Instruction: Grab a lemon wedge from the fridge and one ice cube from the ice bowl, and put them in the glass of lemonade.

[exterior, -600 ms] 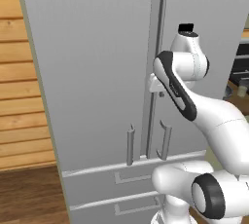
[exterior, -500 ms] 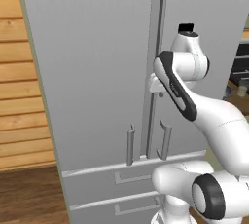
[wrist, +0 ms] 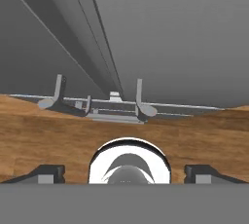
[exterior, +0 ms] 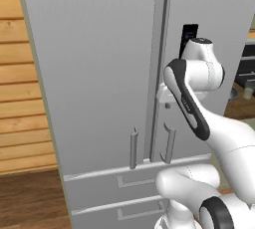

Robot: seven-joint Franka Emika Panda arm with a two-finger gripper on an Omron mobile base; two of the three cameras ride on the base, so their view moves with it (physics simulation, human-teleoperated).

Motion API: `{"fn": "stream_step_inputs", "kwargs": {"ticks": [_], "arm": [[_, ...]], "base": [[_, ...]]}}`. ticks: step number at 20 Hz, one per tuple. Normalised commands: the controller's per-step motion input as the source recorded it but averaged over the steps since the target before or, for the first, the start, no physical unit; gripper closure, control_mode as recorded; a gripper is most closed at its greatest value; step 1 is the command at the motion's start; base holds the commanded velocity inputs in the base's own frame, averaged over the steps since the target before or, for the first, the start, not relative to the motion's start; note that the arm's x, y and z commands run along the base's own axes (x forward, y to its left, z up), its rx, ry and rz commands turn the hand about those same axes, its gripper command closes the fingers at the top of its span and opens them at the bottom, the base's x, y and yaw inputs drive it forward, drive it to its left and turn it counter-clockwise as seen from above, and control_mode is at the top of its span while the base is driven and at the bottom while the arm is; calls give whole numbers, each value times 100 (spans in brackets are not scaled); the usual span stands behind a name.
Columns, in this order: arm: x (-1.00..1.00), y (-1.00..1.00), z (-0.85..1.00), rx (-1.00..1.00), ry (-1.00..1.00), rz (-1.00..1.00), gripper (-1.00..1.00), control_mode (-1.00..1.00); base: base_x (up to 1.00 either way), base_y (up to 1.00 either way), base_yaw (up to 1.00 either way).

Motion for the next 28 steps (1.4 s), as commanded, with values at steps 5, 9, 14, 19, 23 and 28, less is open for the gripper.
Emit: {"fn": "stream_step_inputs", "kwargs": {"ticks": [5,9,14,19,23,28], "arm": [[-18,-2,0,0,9,0,-100,-100],[0,0,0,0,0,0,-100,100],[0,0,0,0,0,0,-100,100],[0,0,0,0,0,0,-100,100],[0,0,0,0,0,0,-100,100],[0,0,0,0,0,0,-100,100]], "base": [[0,0,0],[-48,-8,0],[-44,-4,0],[-47,0,0],[-61,0,0],[-56,0,0]]}}
